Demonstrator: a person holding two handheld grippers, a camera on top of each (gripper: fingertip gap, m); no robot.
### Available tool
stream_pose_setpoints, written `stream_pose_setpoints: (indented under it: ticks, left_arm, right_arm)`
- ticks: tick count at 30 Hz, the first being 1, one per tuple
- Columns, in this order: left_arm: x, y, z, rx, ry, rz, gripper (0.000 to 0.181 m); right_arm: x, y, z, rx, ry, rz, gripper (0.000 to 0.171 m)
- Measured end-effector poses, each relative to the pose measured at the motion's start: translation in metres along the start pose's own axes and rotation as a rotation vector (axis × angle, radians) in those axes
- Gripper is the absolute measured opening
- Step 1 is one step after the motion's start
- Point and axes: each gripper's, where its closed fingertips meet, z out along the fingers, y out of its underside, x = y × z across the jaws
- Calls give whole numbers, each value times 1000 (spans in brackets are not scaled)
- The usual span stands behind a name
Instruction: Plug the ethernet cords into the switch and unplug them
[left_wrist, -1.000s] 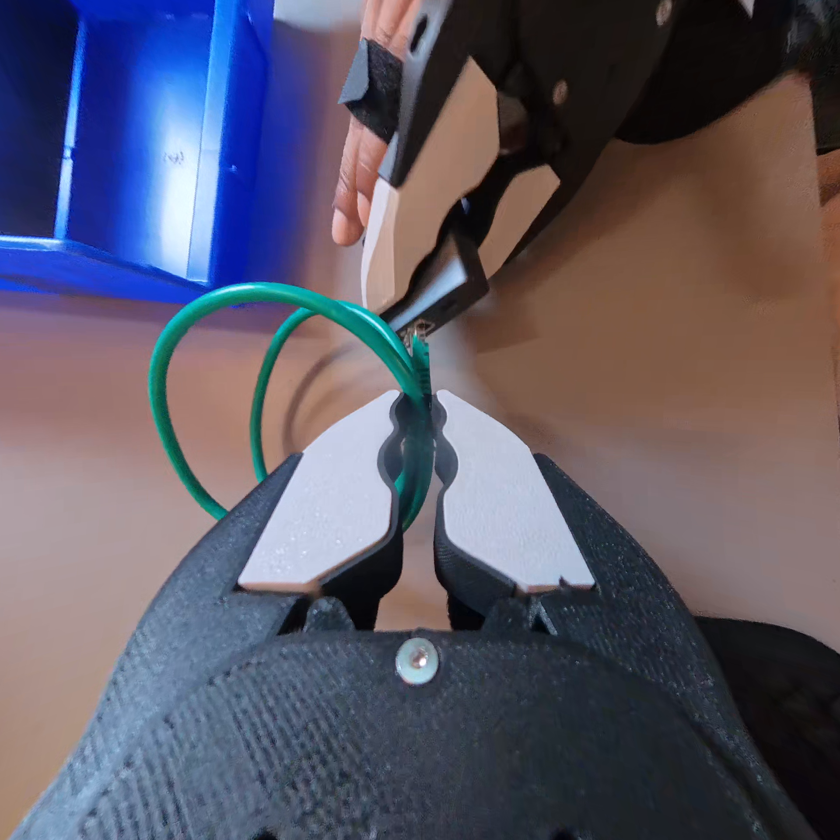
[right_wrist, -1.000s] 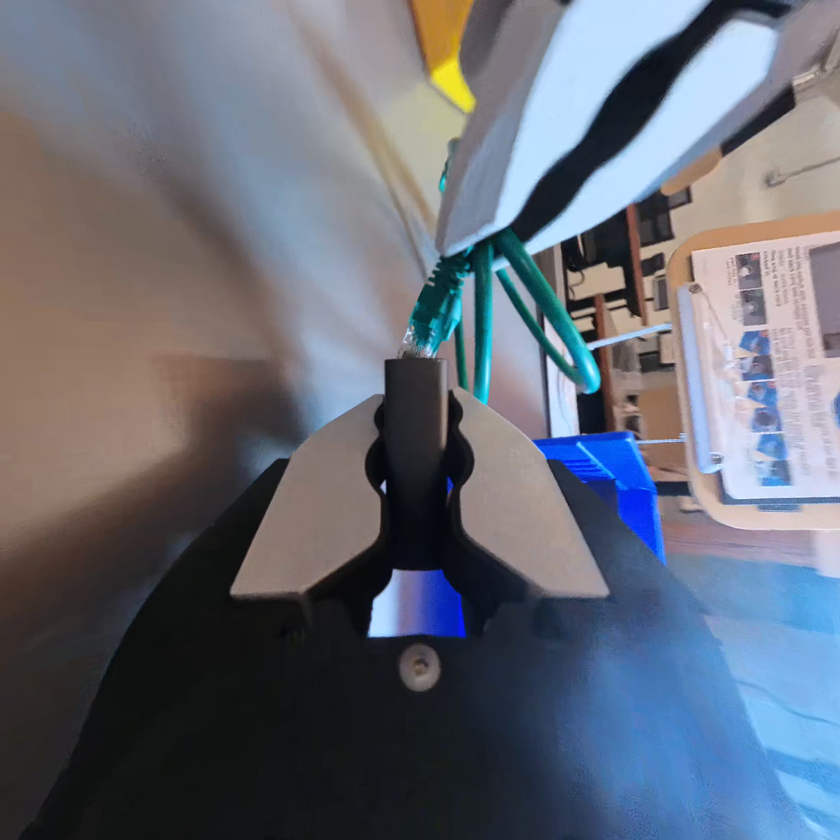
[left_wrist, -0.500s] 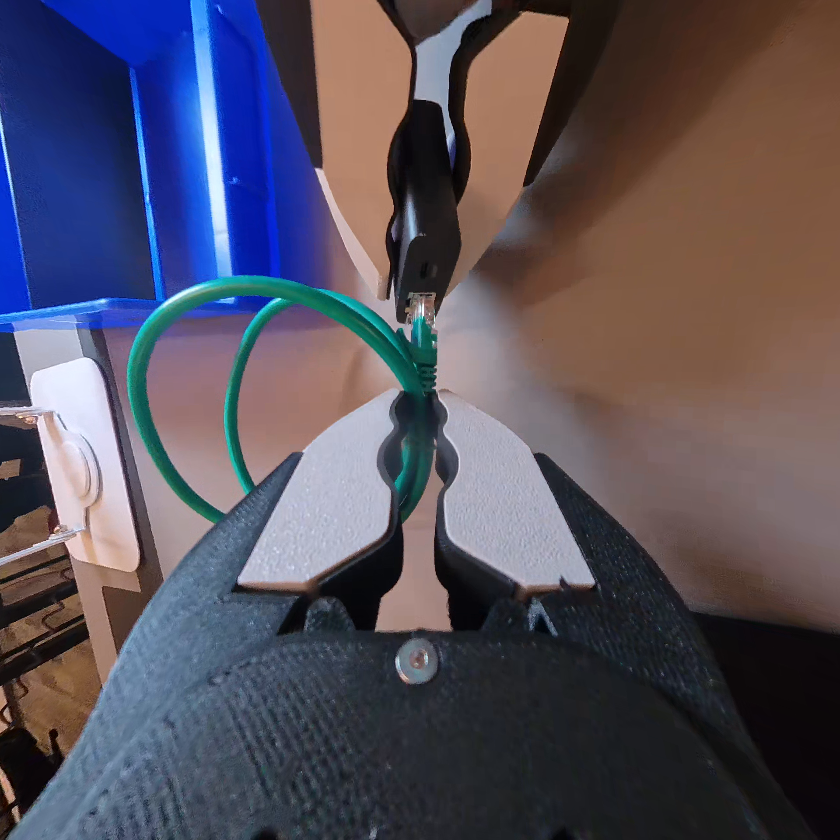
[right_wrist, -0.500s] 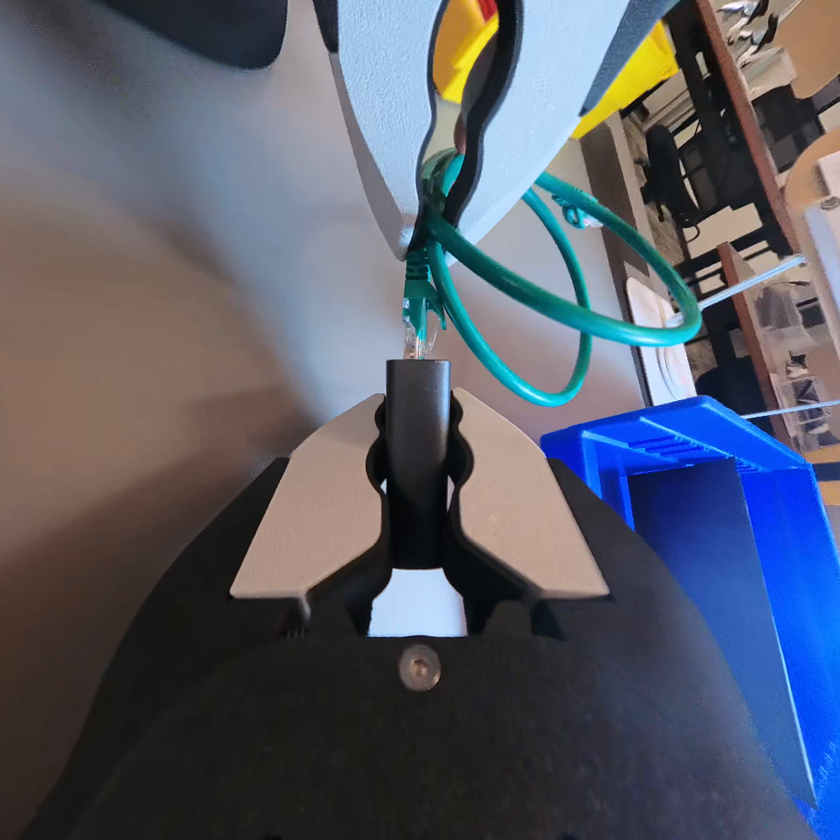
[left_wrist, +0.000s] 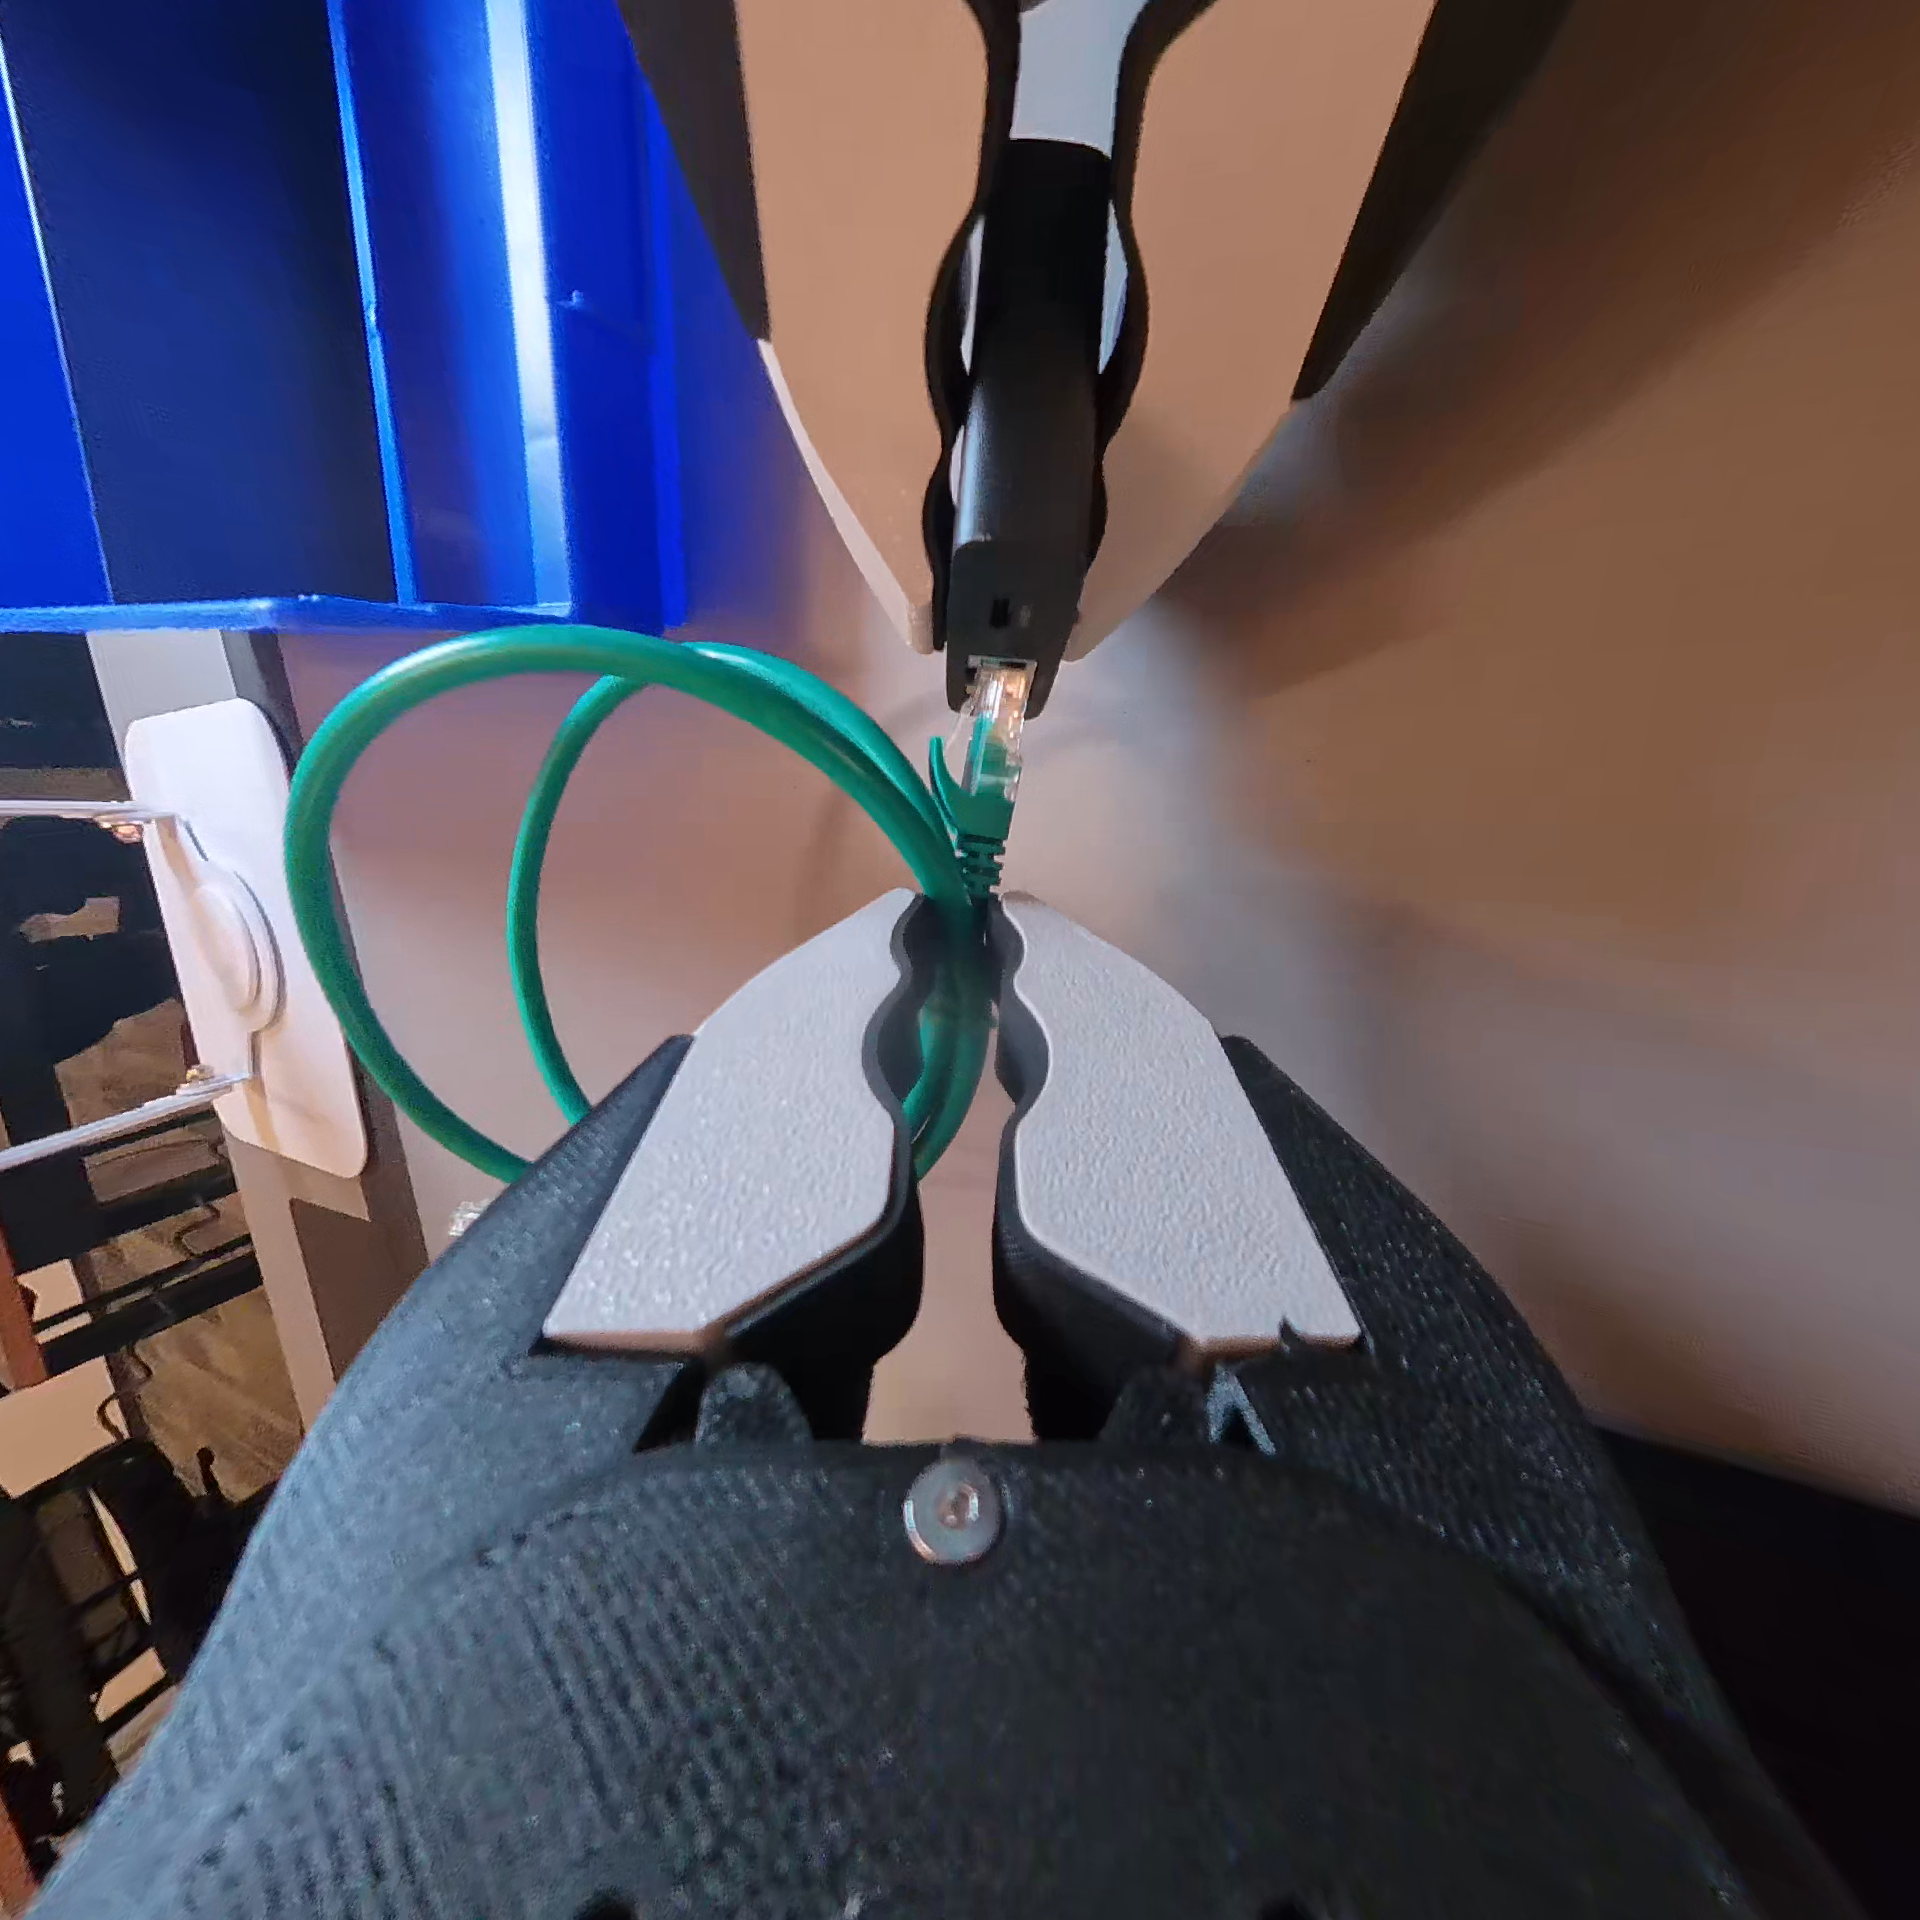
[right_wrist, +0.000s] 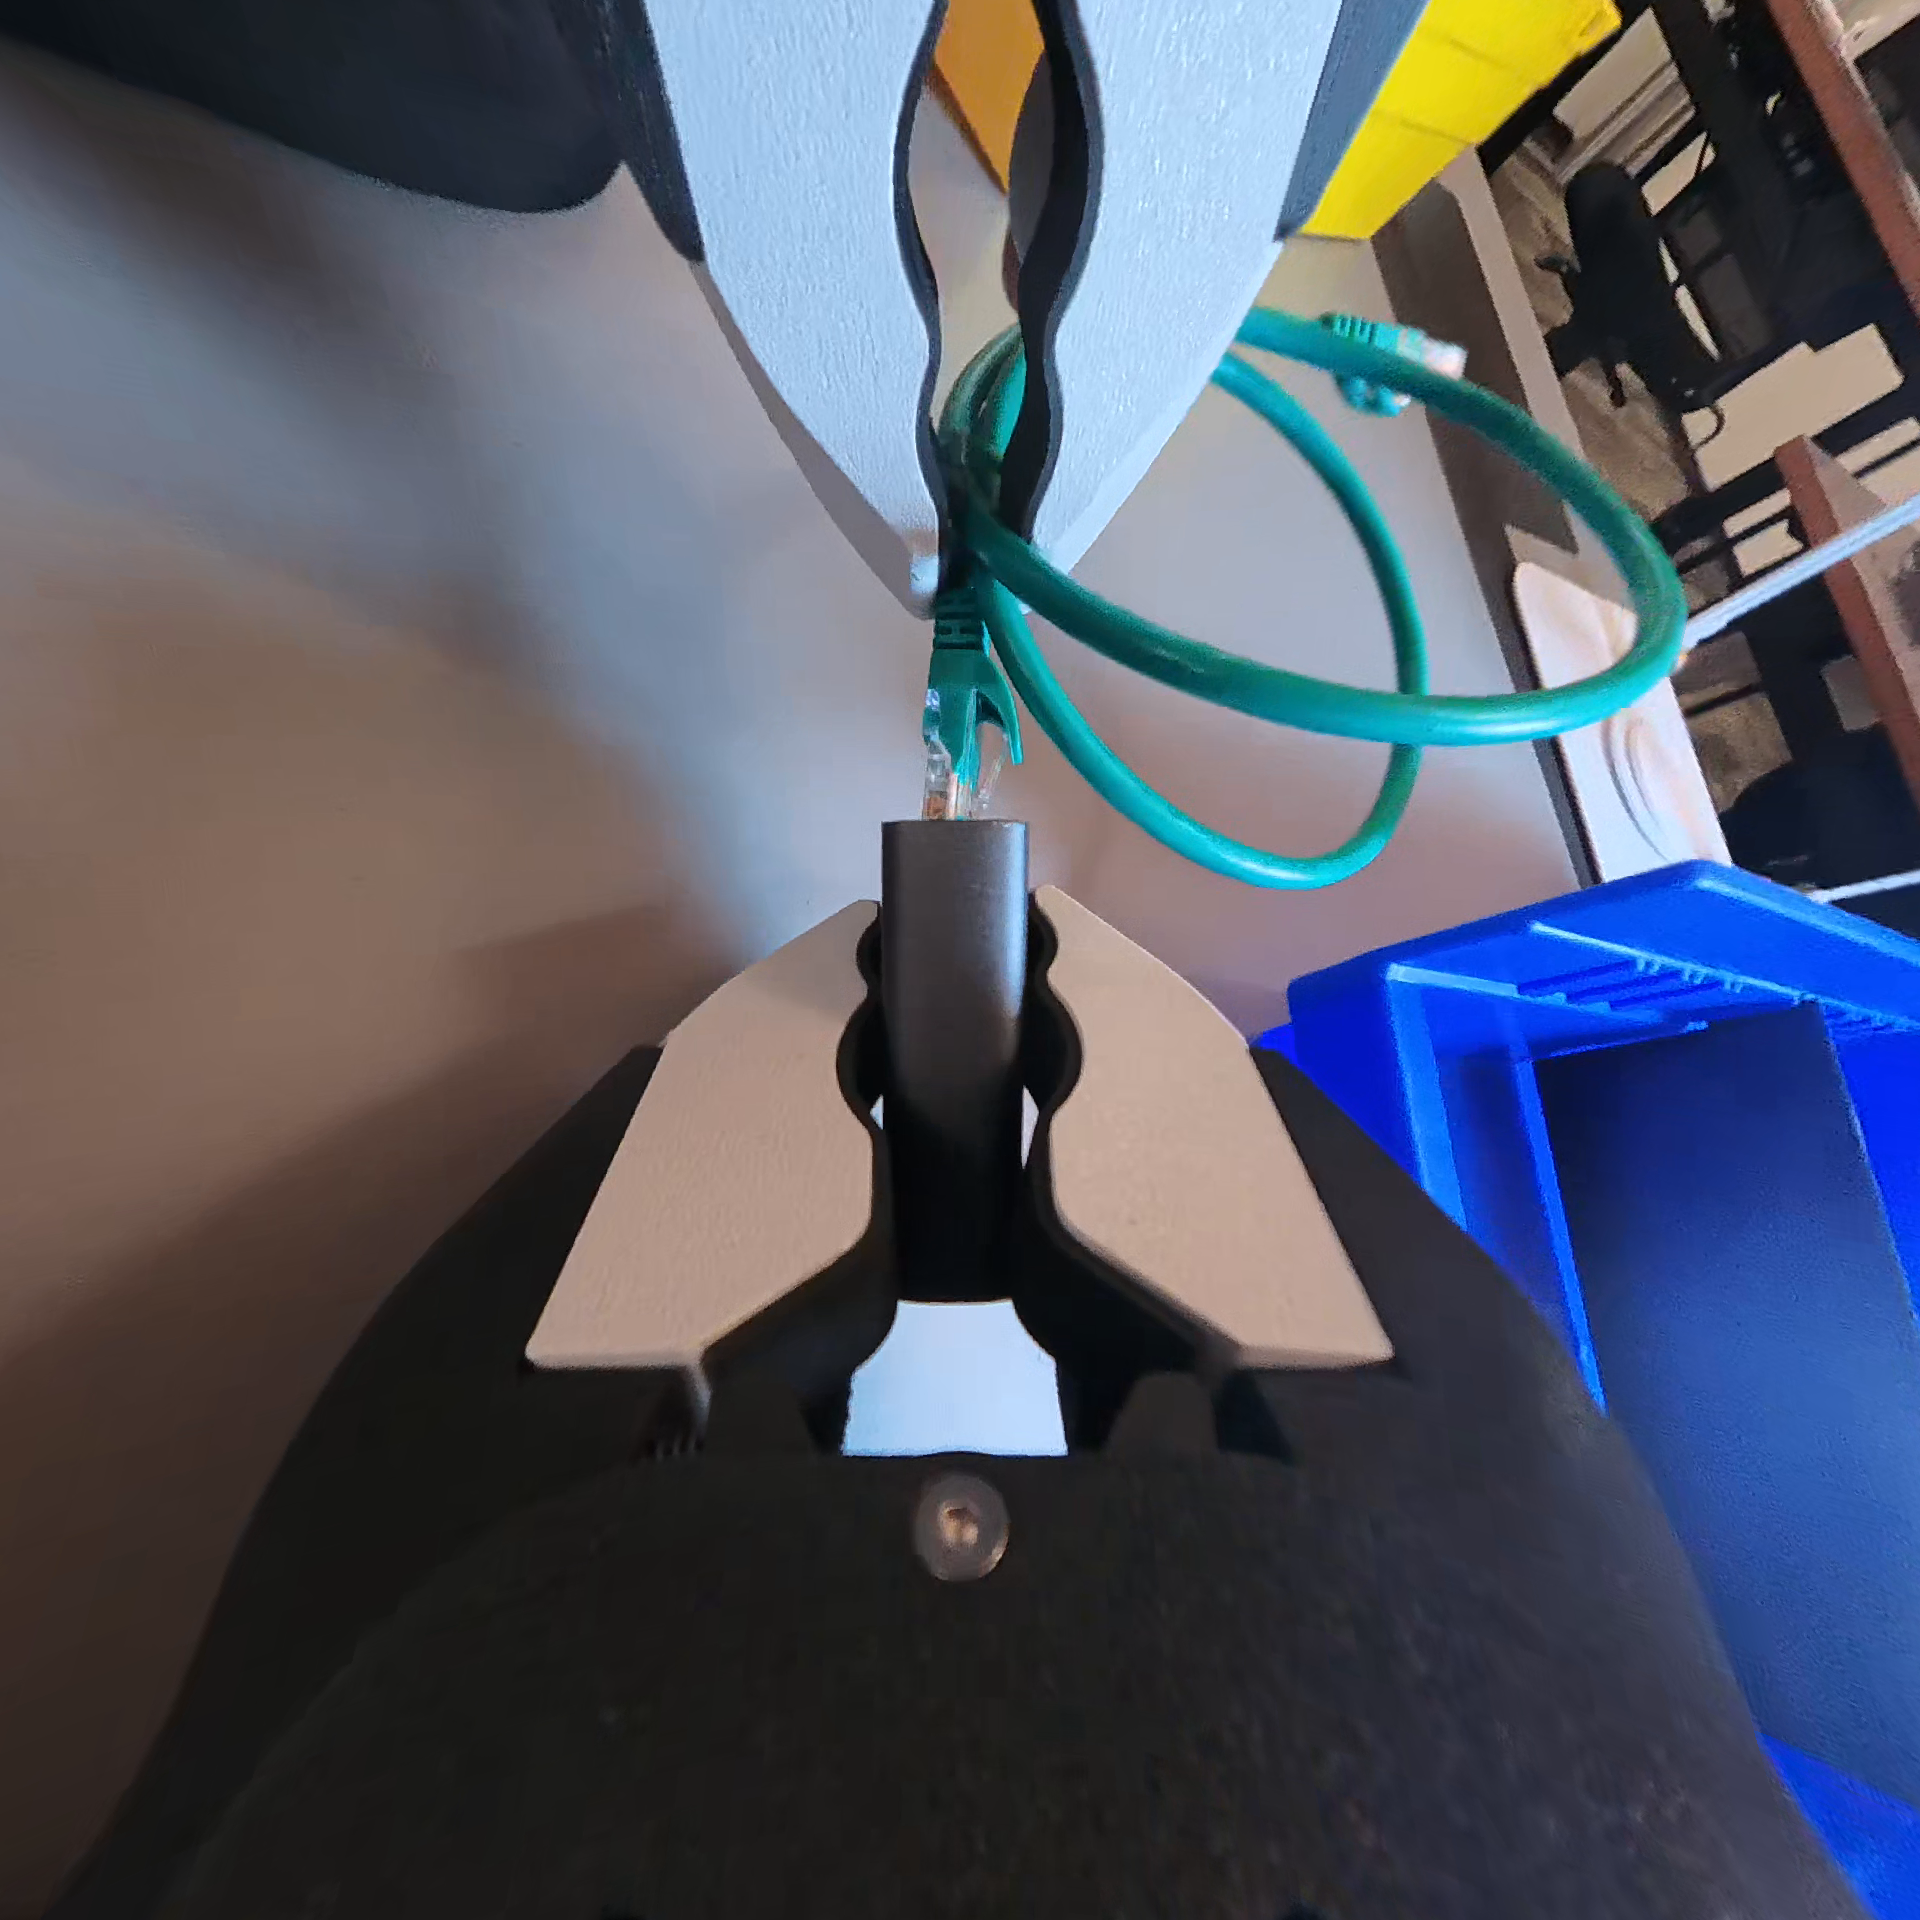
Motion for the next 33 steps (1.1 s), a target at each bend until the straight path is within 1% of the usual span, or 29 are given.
stream_pose_setpoints:
  ticks: [5, 7, 10, 13, 21, 33]
  left_arm:
    - [-4, -1, 1, -20, -12, -12, 10]
    - [-3, -4, 0, 24, 23, -47, 10]
    - [-7, -6, -3, 98, 68, -144, 10]
    - [-13, -2, -2, 82, 46, -176, 10]
    - [-12, -2, 2, 73, 74, -216, 10]
    - [-10, -4, 1, 71, 80, -215, 10]
  right_arm:
    - [2, 5, 4, -72, 38, -22, 22]
    - [2, 7, 4, -73, 41, -8, 22]
    - [4, 2, 1, -33, 41, 53, 22]
    - [10, -3, -2, 3, 44, 94, 22]
    - [14, 2, 0, -77, 128, -22, 22]
    - [22, 2, 0, -95, 179, -57, 22]
